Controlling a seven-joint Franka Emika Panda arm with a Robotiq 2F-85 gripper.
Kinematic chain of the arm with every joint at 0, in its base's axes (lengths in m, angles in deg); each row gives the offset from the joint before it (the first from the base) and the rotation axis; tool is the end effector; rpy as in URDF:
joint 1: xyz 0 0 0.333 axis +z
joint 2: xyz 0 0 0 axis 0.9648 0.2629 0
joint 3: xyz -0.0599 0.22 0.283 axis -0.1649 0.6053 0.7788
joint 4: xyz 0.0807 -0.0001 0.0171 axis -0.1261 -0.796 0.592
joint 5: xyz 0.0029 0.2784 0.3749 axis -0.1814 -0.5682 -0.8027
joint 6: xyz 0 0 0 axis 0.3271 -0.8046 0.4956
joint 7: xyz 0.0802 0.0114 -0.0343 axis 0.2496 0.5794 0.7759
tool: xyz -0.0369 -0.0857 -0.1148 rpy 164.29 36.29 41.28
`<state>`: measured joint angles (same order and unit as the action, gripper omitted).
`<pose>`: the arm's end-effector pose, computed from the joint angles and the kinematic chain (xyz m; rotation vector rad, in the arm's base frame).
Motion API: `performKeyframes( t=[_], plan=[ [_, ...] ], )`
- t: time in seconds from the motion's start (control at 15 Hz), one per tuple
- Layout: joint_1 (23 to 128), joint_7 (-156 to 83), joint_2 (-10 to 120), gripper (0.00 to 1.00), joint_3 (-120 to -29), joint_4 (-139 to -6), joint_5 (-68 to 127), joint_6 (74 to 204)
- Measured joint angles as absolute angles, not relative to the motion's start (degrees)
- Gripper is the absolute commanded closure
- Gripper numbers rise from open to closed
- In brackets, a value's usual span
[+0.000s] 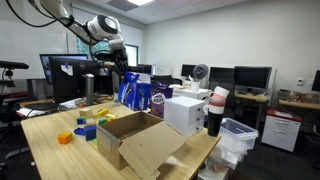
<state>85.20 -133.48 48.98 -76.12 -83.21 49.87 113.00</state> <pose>0.6797 0.0179 0.4240 2.0189 -1.9663 0.3816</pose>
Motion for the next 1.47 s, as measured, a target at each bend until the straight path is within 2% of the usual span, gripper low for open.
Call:
performKeyframes(
  t=[1.0, 1.47],
  plan=[
    [80.63, -150.76, 45.38, 0.94, -75.89, -89.23, 50.39, 109.18],
    [79.43, -161.93, 42.28, 0.89, -75.76, -93.14, 50.39, 106.23]
  ],
)
